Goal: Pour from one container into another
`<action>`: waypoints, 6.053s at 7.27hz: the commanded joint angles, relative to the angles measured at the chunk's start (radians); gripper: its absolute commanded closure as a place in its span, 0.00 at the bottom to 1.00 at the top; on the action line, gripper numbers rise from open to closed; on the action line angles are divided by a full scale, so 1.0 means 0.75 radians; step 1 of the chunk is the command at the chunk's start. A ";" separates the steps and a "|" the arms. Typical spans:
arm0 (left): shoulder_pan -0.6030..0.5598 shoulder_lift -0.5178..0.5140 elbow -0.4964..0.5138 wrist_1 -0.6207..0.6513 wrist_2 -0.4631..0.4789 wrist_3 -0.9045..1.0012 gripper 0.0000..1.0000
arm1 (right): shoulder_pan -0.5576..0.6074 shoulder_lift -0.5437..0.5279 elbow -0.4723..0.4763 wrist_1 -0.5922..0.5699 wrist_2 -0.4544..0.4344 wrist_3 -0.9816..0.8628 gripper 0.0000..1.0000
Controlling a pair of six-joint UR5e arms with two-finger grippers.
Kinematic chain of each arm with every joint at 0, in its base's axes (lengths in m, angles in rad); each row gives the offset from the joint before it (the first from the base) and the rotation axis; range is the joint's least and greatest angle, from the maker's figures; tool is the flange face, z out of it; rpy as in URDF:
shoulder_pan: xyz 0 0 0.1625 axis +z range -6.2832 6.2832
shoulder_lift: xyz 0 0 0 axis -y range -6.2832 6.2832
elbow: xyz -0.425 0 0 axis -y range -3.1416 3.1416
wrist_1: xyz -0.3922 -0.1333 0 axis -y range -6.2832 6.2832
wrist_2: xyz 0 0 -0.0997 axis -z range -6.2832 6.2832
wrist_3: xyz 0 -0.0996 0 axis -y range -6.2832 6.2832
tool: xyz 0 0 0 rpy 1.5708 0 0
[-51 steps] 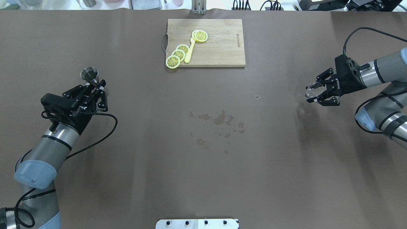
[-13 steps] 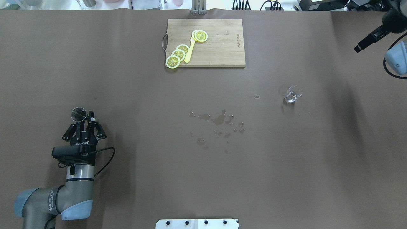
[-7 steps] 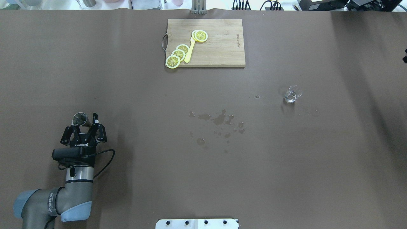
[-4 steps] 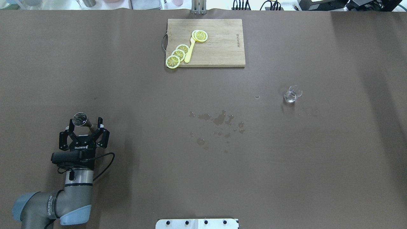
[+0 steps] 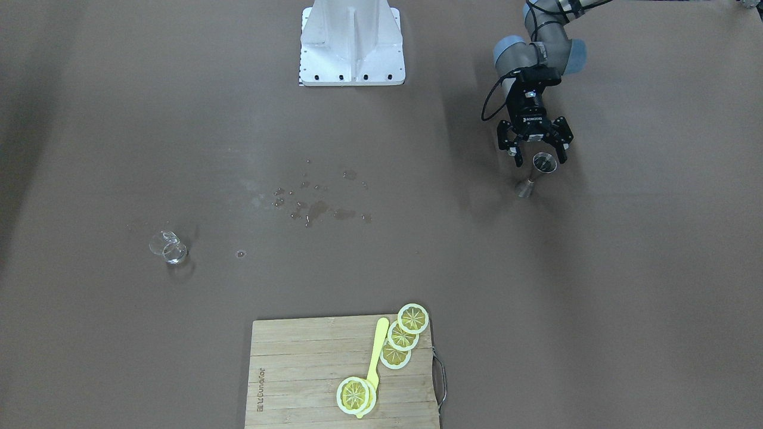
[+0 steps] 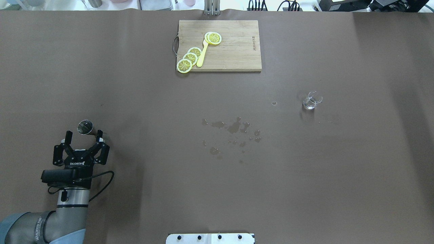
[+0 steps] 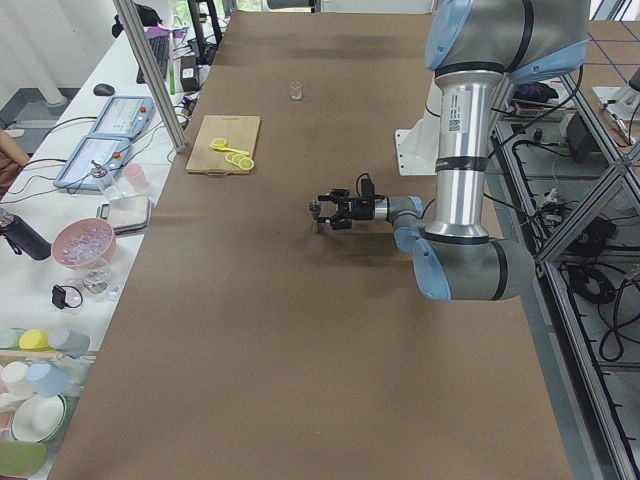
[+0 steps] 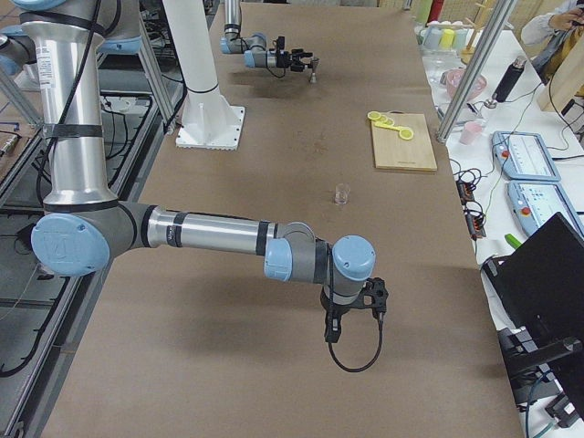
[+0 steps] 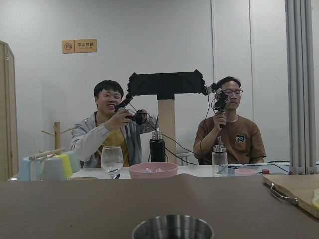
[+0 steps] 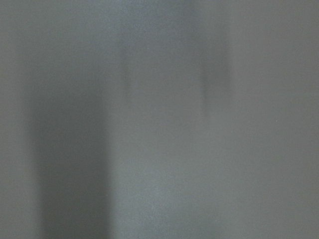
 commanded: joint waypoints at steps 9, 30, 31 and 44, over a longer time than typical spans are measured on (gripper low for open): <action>-0.043 0.079 -0.575 -0.016 -0.275 0.616 0.01 | 0.000 -0.006 0.068 0.003 -0.048 -0.014 0.00; -1.979 0.241 0.031 0.307 -3.176 1.904 0.01 | 0.000 -0.047 0.153 -0.003 -0.040 -0.014 0.00; -1.994 0.276 -0.016 0.435 -3.184 1.902 0.01 | 0.000 -0.055 0.166 -0.003 -0.040 -0.014 0.00; -1.974 0.194 -0.160 0.725 -3.013 1.920 0.01 | 0.039 -0.231 0.377 -0.016 0.001 -0.019 0.00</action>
